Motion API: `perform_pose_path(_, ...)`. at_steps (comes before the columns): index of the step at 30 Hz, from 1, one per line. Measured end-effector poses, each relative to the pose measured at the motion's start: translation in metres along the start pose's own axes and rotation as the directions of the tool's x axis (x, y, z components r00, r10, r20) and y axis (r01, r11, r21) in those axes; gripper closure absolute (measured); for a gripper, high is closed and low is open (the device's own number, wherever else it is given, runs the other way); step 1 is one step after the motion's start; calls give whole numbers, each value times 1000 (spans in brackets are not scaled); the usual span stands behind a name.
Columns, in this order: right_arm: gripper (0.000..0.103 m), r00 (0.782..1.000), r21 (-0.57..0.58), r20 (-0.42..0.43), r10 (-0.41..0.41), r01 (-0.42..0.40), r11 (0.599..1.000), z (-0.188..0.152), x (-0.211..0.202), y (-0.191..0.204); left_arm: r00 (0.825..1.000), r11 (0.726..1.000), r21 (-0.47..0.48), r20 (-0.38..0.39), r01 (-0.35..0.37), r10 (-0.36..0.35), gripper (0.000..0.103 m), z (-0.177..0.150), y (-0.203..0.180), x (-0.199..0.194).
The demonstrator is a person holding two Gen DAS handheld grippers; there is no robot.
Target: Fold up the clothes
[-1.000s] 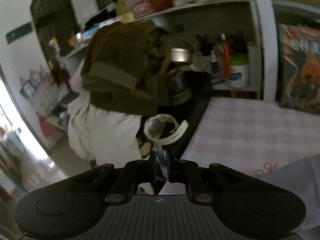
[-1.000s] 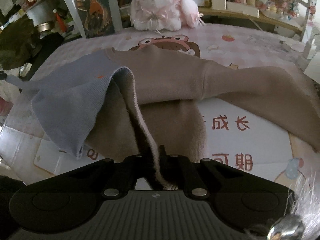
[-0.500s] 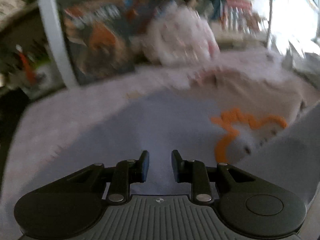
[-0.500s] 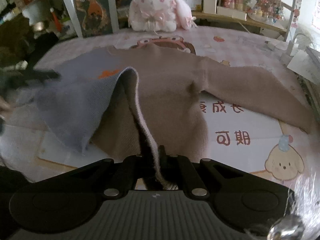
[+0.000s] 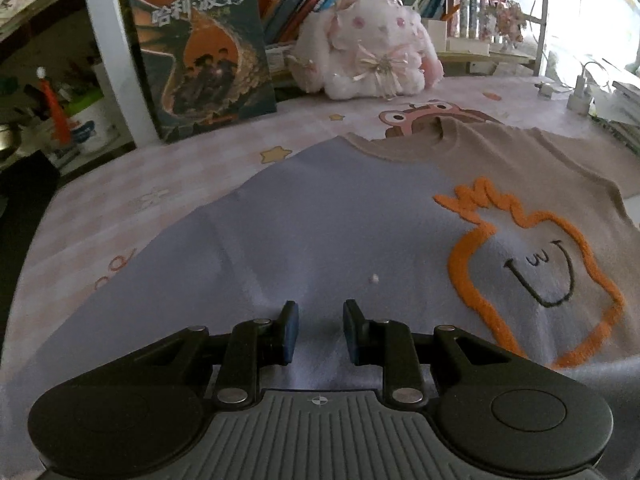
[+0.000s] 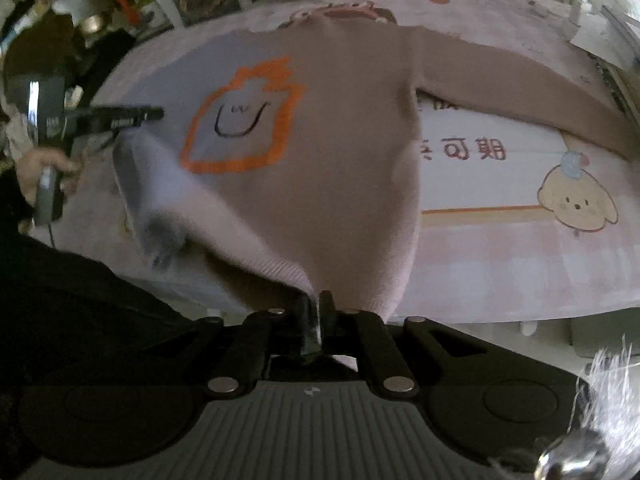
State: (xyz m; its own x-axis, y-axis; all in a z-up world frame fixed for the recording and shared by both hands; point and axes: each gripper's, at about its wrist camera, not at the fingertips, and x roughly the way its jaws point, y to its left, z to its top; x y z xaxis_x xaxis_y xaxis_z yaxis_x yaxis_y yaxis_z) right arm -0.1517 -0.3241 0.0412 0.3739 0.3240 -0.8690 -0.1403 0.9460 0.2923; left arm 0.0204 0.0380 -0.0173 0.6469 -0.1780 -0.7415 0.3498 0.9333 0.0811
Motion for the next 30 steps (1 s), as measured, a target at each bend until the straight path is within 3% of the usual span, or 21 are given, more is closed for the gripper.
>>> perform_pose_path(1, 76, 1000, 15, 20, 9, -9, 1000, 3, -7, -6, 1000, 1000, -6, 1, 0, 0, 78, -2, 1, -4)
perform_pose_path(2, 71, 999, 30, 41, 17, -18, 999, 6, -14, -12, 1000, 1000, -15, 1, -1, 1, 78, -5, 3, -9)
perform_pose_path(4, 71, 995, 72, 98, 10, -17, 997, 14, -25, -25, 1000, 999, -41, -1, 1, -1, 78, -10, 5, -18)
perform_pose_path(7, 71, 986, 130, 156, -49, 29, 991, 27, -19, -39, 1000, 994, -110, -11, 2, -4, 59, -19, 8, -26)
perform_pose_path(9, 71, 982, 153, 159, -102, 78, 985, 36, 1, -44, 1000, 989, -146, -20, -11, 8, 48, -25, 9, -30)
perform_pose_path(17, 72, 969, 92, 62, -240, 234, 968, 36, 62, -29, 998, 952, -305, -58, -13, -5, 46, -43, 24, -35)
perform_pose_path(22, 75, 944, -4, 55, -324, 325, 946, 35, 74, -20, 998, 914, -405, -56, 15, -41, 54, -47, 31, -32)
perform_pose_path(24, 75, 945, 5, 59, -322, 322, 947, 38, 76, -23, 997, 912, -410, -54, 21, -47, 84, -45, 32, -29)
perform_pose_path(25, 76, 945, 12, 61, -320, 320, 947, 39, 77, -24, 997, 914, -405, -56, 20, -47, 90, -43, 32, -27)
perform_pose_path(26, 84, 946, 18, 64, -318, 318, 948, 40, 78, -25, 997, 916, -400, -59, 19, -47, 99, -42, 33, -25)
perform_pose_path(30, 93, 950, 34, 114, -290, 288, 957, 51, 85, -28, 999, 940, -340, -37, -15, 3, 99, -32, 39, -13)
